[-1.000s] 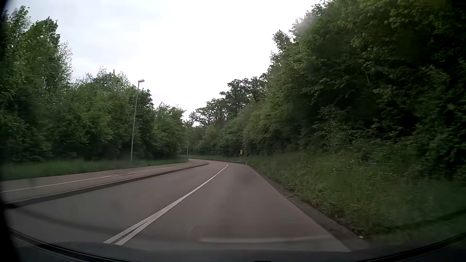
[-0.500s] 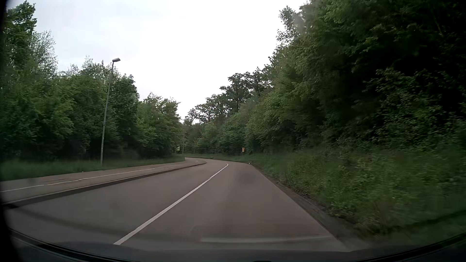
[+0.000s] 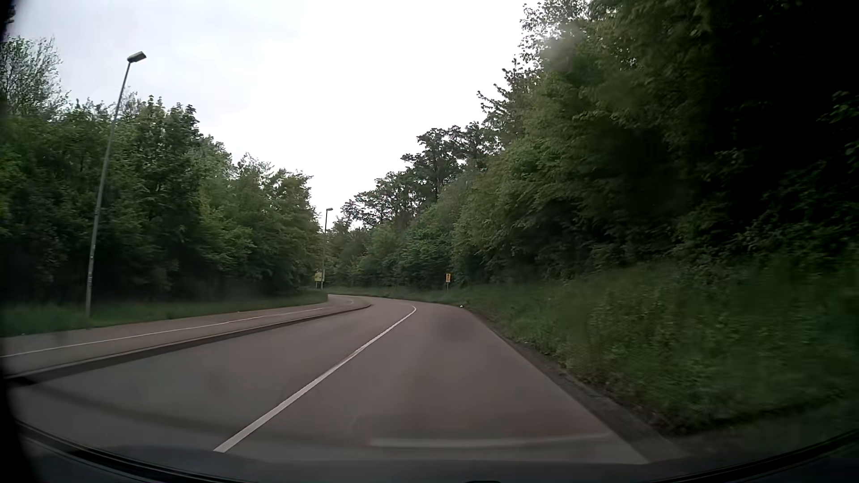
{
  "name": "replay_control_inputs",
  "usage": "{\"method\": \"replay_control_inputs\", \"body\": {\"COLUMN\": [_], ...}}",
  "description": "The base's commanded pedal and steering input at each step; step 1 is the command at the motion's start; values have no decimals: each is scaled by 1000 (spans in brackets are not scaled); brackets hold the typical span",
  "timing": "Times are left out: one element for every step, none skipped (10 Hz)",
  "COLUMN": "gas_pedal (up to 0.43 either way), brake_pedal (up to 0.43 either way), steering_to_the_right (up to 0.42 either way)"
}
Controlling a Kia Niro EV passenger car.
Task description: Follow the waypoints while adhering to traffic rules and regulations
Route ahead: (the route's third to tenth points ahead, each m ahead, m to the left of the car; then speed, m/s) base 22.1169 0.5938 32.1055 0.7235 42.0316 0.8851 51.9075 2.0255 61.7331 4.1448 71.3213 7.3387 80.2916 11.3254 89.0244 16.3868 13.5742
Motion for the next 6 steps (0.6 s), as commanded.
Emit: {"method": "replay_control_inputs", "body": {"gas_pedal": [197, 189, 177, 177, 177, 177], "brake_pedal": [0, 0, 0, 0, 0, 0], "steering_to_the_right": [1, 1, 0, 0, 0, 0]}}
